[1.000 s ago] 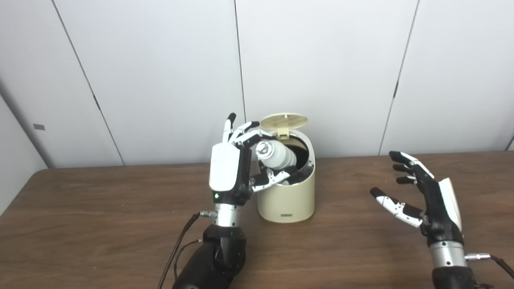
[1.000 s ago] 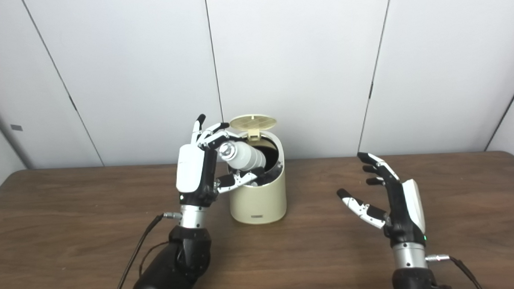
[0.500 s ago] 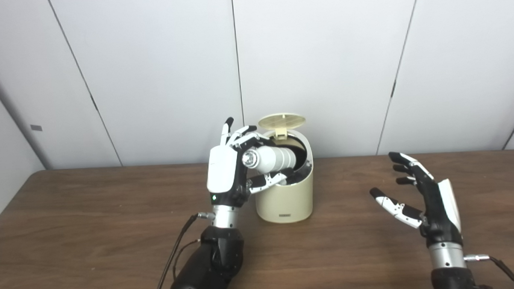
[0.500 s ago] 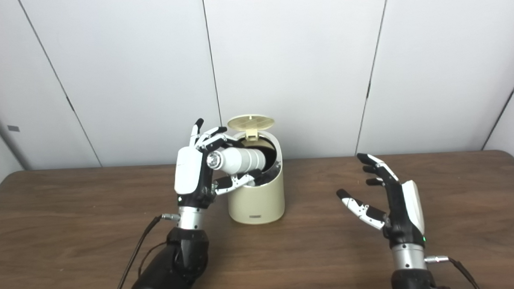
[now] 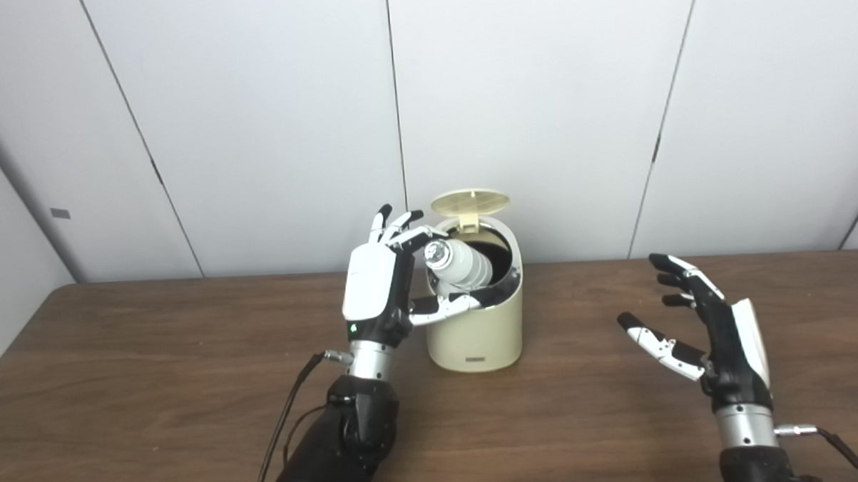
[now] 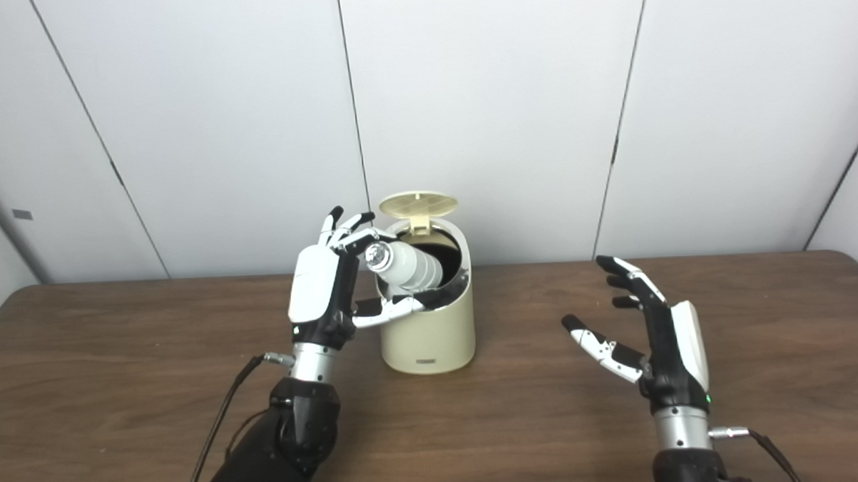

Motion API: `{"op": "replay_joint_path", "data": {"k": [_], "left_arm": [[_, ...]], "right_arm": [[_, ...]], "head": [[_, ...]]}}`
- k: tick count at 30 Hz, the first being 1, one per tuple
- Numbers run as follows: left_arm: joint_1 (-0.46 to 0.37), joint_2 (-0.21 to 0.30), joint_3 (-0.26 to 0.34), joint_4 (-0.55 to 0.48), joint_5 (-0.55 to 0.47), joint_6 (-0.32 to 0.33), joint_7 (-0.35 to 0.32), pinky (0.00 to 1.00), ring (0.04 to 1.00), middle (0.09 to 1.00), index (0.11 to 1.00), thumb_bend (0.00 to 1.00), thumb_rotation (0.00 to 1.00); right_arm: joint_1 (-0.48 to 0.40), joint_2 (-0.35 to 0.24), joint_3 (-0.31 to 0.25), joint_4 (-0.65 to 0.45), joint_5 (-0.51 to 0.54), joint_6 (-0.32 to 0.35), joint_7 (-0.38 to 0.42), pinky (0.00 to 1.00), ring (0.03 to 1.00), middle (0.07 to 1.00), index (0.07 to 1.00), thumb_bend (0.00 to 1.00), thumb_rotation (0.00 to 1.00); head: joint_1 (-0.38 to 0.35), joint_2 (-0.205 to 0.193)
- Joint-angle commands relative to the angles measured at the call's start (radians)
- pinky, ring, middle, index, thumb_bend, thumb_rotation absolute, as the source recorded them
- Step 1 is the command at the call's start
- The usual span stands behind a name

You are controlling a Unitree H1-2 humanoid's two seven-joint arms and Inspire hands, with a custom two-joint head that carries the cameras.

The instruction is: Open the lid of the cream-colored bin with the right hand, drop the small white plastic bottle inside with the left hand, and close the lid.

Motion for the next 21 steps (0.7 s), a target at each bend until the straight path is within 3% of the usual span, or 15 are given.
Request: {"op": "replay_joint_path", "data": {"k": [1,8,17,21], "left_arm": [[-0.029,0.001,0.007,-0.021,0.009,0.010,0.010,1.00,0.847,0.539,0.548,1.00,0.80],[-0.033,-0.003,0.009,-0.012,0.003,0.002,0.020,1.00,0.831,0.481,0.548,1.00,0.77],[-0.029,-0.004,0.011,-0.030,-0.004,0.025,-0.009,1.00,0.843,0.536,0.556,1.00,0.81],[-0.024,-0.001,0.010,-0.047,-0.001,0.040,-0.025,1.00,0.842,0.540,0.562,1.00,0.92]], "right_arm": [[-0.028,-0.001,-0.006,-0.014,-0.002,-0.018,-0.016,0.68,0.790,0.816,0.782,0.38,0.27],[-0.026,-0.001,-0.005,-0.018,-0.001,-0.020,-0.015,0.67,0.783,0.812,0.785,0.38,0.29],[-0.027,0.001,-0.005,-0.015,0.000,-0.021,-0.017,0.66,0.782,0.814,0.785,0.38,0.27],[-0.027,0.002,-0.005,-0.017,0.001,-0.017,-0.016,0.66,0.776,0.811,0.788,0.38,0.26]], "head": [[0.000,0.000],[0.000,0.000],[0.000,-0.001],[0.000,-0.001]]}}
